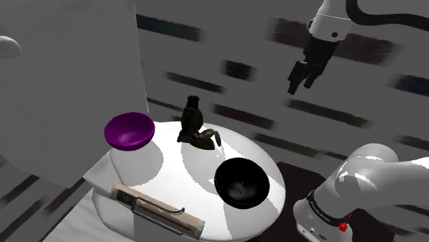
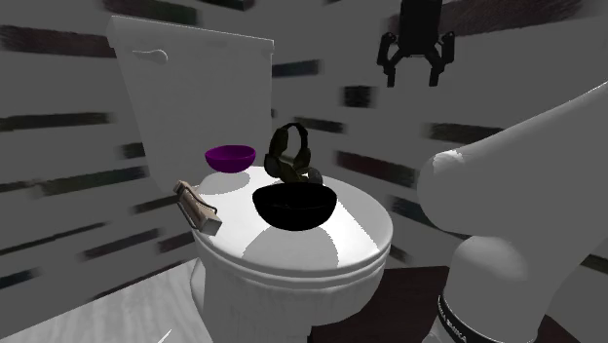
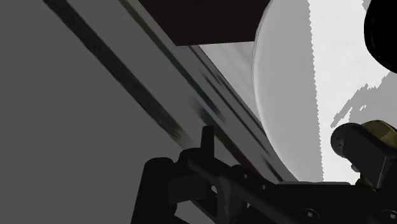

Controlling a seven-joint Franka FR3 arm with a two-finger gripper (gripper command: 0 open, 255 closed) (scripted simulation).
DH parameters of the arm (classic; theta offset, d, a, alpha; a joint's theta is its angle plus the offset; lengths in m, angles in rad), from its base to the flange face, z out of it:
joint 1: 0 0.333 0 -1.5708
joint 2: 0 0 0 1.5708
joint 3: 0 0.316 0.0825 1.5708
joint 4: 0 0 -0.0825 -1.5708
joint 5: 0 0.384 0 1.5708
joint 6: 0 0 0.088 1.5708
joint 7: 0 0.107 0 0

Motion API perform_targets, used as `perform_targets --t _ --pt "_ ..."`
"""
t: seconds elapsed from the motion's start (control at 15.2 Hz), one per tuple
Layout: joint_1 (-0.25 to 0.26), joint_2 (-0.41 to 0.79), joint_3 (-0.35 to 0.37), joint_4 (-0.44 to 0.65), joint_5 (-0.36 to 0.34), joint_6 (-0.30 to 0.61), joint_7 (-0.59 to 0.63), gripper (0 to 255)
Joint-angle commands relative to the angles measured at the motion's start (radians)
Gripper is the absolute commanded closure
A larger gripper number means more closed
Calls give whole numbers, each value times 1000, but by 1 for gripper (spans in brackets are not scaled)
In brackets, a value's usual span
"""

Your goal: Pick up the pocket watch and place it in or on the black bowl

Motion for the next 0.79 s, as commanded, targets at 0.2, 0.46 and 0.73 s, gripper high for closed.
perform_targets --t 0.2,0.46,0.73 --pt "22 112 29 24 12 48 -5 0" --pt "48 266 68 70 23 101 -10 0" --pt "72 422 108 131 26 143 -13 0"
